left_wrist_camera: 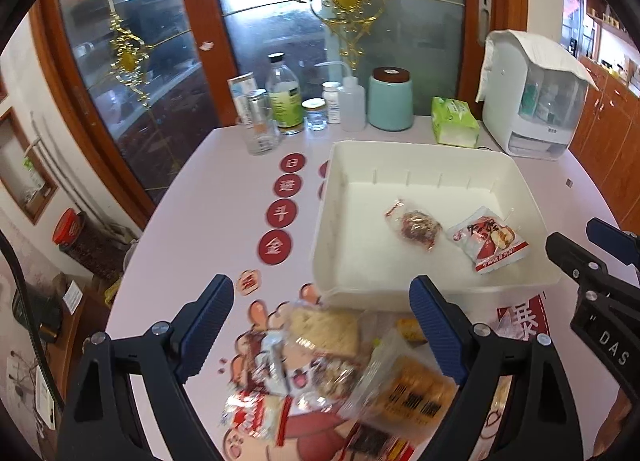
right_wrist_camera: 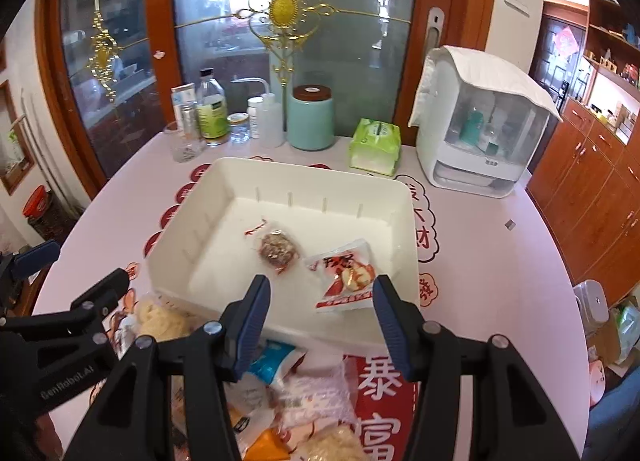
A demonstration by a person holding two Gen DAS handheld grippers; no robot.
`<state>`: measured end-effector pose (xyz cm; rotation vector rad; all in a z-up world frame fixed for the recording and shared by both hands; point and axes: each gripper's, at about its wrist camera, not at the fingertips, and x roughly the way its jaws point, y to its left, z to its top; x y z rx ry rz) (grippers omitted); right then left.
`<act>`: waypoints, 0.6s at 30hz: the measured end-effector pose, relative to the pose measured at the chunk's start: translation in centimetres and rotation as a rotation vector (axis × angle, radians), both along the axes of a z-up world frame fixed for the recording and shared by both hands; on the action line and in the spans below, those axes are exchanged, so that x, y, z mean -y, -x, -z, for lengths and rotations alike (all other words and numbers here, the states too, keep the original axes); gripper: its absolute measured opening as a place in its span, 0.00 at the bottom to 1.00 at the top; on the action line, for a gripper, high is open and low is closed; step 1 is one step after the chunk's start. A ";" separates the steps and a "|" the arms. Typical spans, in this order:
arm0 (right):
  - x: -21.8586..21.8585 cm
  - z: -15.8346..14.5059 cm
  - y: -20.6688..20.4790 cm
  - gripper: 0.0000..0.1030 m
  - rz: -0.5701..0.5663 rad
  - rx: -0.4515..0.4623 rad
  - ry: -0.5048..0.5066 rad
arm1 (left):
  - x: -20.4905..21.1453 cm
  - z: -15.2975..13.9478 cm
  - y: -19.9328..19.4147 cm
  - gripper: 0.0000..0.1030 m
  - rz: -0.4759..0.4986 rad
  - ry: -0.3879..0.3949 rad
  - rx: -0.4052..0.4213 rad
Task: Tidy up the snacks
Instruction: 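Move both tools back toward the snack pile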
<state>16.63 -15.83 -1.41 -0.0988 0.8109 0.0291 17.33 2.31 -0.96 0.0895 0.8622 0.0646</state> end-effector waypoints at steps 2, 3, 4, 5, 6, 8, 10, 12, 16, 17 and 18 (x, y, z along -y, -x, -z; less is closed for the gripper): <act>-0.3 -0.3 0.8 0.53 -0.019 0.001 -0.010 | -1.0 -0.4 1.0 0.87 -0.008 0.005 0.004; -0.5 -0.5 1.3 0.54 -0.034 -0.003 -0.023 | -1.7 -0.7 1.7 0.87 -0.015 0.006 0.008; -0.6 -0.7 1.5 0.56 -0.046 -0.008 -0.034 | -2.2 -0.9 2.3 0.87 -0.017 0.006 0.012; -0.8 -0.8 2.1 0.58 -0.065 -0.013 -0.053 | -2.9 -1.0 2.9 0.87 -0.021 0.009 0.015; -1.0 -0.9 2.4 0.60 -0.079 -0.015 -0.064 | -3.4 -1.1 3.2 0.88 -0.023 0.010 0.016; -1.4 -1.0 3.1 0.64 -0.122 -0.019 -0.086 | -4.7 -1.2 4.2 0.88 -0.025 0.015 0.018; -2.0 -0.9 3.7 0.68 -0.164 -0.035 -0.115 | -6.1 -1.2 5.1 0.88 -0.024 0.015 0.017; -2.7 -0.5 4.3 0.70 -0.196 -0.059 -0.145 | -7.4 -1.0 5.7 0.88 -0.022 0.012 0.014; -4.0 1.0 5.1 0.71 -0.227 -0.110 -0.159 | -10.2 0.4 7.0 0.89 -0.013 -0.003 -0.004; -4.4 1.4 5.3 0.71 -0.234 -0.121 -0.158 | -10.7 0.9 7.2 0.89 -0.011 -0.004 -0.013; -4.8 2.0 5.6 0.71 -0.243 -0.133 -0.153 | -11.3 1.6 7.4 0.89 -0.007 -0.003 -0.027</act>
